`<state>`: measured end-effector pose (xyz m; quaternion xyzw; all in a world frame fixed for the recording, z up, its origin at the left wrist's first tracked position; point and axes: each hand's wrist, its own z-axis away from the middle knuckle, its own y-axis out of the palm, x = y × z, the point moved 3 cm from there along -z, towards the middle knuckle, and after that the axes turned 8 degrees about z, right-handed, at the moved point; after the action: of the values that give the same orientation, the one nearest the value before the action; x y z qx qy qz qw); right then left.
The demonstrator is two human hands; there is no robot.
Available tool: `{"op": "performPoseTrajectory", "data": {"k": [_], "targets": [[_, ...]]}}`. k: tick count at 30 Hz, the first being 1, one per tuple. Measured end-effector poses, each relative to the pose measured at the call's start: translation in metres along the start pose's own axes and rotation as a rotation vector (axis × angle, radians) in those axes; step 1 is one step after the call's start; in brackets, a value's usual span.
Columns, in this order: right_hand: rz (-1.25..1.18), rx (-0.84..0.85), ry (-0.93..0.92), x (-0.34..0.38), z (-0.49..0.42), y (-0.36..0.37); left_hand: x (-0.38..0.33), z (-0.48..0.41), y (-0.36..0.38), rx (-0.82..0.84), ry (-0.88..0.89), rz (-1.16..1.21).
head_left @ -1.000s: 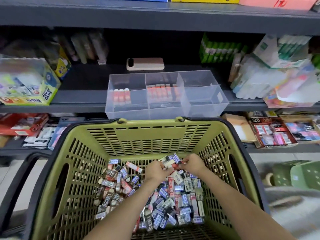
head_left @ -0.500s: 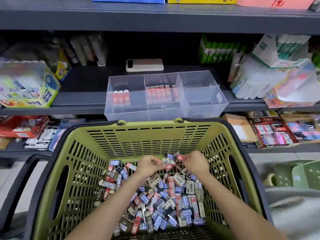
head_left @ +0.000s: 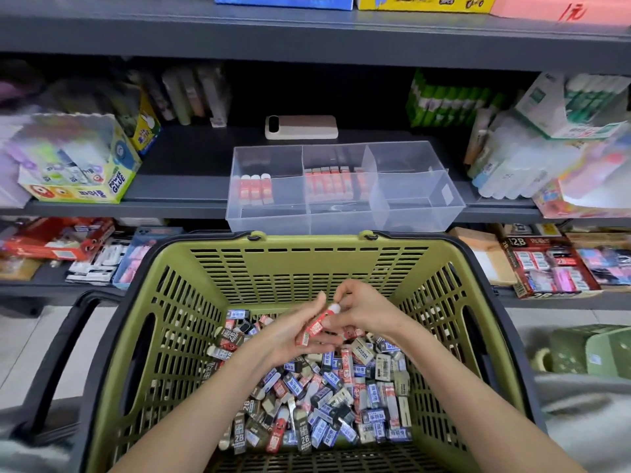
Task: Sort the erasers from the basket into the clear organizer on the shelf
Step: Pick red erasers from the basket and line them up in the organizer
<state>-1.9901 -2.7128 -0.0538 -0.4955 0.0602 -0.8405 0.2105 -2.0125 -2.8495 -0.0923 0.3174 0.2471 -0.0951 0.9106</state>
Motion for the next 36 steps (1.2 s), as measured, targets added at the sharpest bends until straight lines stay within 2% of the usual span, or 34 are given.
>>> {"op": "performPoseTrajectory", "data": {"k": [2, 4, 8, 9, 11, 14, 18, 25, 31, 33, 36], "targets": [[-0.117, -0.009, 0.002, -0.009, -0.004, 0.0, -0.004, 0.003, -0.005, -0.013, 0.059, -0.065], [-0.043, -0.069, 0.059, -0.026, -0.008, 0.0, -0.008, 0.005, -0.013, -0.047, 0.094, -0.089], [0.828, -0.139, 0.17, -0.075, -0.016, 0.007, -0.01, 0.009, -0.039, -0.117, 0.087, 0.027], [0.938, -0.145, 0.154, -0.081, -0.018, 0.011, -0.01, 0.011, -0.045, -0.133, 0.078, 0.071], [0.995, -0.146, 0.135, -0.084, -0.022, 0.015, -0.007, 0.015, -0.056, -0.187, 0.057, 0.12], [0.95, -0.042, 0.176, -0.086, -0.03, 0.014, 0.0, 0.02, -0.065, -0.266, 0.049, 0.108], [0.731, 0.111, 0.235, -0.086, -0.031, 0.022, 0.007, 0.02, -0.065, -0.302, 0.051, 0.127], [0.821, 0.09, 0.296, -0.082, -0.033, 0.032, 0.01, 0.017, -0.066, -0.282, 0.052, 0.135], [0.849, 0.018, 0.117, -0.076, -0.02, 0.031, 0.014, 0.02, -0.06, -0.283, 0.055, 0.074], [0.656, -0.055, 0.107, -0.065, -0.016, 0.026, 0.019, 0.02, -0.054, -0.26, 0.066, 0.099], [0.172, -0.199, 0.108, -0.035, -0.008, 0.025, 0.02, 0.017, -0.043, -0.194, 0.107, 0.221]]}}
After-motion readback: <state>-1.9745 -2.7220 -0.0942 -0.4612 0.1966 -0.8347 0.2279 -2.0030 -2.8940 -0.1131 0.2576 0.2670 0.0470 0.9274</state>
